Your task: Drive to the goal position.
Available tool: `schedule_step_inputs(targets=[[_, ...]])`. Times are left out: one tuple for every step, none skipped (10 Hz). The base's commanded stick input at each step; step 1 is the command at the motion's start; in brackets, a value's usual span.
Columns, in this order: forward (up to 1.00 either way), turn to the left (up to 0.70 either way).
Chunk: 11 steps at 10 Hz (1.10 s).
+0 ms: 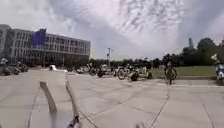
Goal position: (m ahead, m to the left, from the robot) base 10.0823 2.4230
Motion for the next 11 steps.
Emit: schedule_step_inputs(targets=[[0.70, 0.14], [0.70, 0.14], [0.70, 0.13], [0.70, 0.12], [0.70, 0.13], [0.70, 0.13], [0.70, 0.13], [0.70, 0.13], [0.70, 0.13], [0.70, 0.13], [0.70, 0.13]])
